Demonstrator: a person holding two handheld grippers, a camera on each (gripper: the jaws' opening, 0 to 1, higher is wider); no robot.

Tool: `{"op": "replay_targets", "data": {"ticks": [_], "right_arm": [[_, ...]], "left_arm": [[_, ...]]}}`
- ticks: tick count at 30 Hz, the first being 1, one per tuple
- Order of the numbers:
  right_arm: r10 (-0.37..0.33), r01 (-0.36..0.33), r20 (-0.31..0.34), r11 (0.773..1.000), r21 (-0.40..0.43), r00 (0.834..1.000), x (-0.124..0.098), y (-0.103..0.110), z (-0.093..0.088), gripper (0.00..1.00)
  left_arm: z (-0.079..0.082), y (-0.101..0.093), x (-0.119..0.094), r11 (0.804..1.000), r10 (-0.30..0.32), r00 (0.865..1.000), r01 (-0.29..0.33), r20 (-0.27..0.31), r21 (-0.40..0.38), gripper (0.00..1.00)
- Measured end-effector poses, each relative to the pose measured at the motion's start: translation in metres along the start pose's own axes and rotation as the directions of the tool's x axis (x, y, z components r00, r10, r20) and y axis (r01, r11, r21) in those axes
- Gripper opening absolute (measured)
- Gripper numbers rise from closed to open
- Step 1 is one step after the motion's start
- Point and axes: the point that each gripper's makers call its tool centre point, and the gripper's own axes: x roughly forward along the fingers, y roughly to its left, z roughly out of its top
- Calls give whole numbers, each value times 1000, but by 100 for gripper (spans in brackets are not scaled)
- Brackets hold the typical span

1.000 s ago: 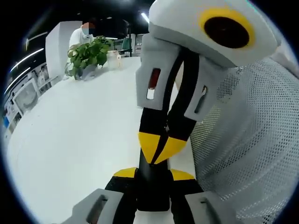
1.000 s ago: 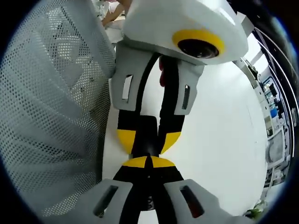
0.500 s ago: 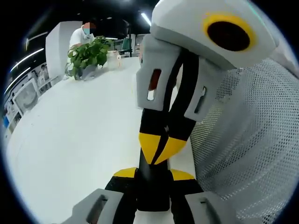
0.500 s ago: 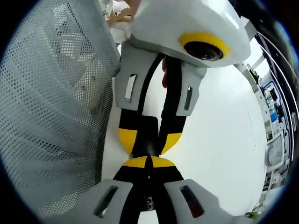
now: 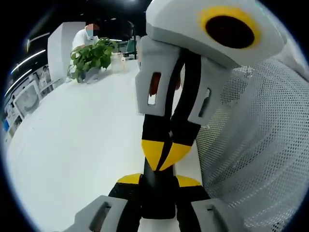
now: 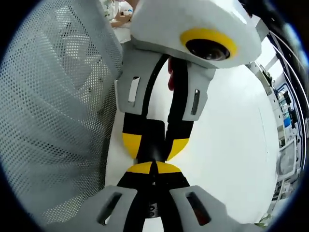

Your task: Press the specified remote control buttons in sequence, fully releasing each button before pressing the next.

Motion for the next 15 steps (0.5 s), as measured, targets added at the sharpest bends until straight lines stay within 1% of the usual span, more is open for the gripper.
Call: {"op": "replay_targets", "data": {"ticks": [1, 3, 4, 9, 10, 11, 12, 15], "right_arm": [[-1, 1, 2, 1000, 15, 1000, 0, 0, 0, 0], [-8, 5, 36, 996, 88, 999, -1, -1, -1, 0], [-12, 7, 50, 994, 109, 999, -1, -1, -1, 0], [-25, 16, 79, 993, 118, 997, -2, -1, -2, 0], [-21, 11, 81, 992, 129, 996, -2, -2, -1, 0], [-17, 2, 88, 985, 170, 996, -1, -2, -1, 0], [-17, -2, 100, 981, 192, 995, -1, -2, 0, 0], [-17, -8, 124, 980, 199, 992, 0, -3, 3, 0]], "left_arm": [[0, 0, 0, 1000, 0, 1000, 0, 0, 0, 26], [0, 0, 0, 1000, 0, 1000, 0, 0, 0, 26], [0, 0, 0, 1000, 0, 1000, 0, 1, -1, 26], [0, 0, 0, 1000, 0, 1000, 0, 3, -3, 26], [0, 0, 0, 1000, 0, 1000, 0, 4, -4, 26], [1, 0, 0, 1000, 0, 1000, 0, 4, -4, 26], [1, 0, 0, 1000, 0, 1000, 0, 4, -5, 26], [0, 0, 1, 1000, 0, 1000, 0, 5, -5, 26]]}}
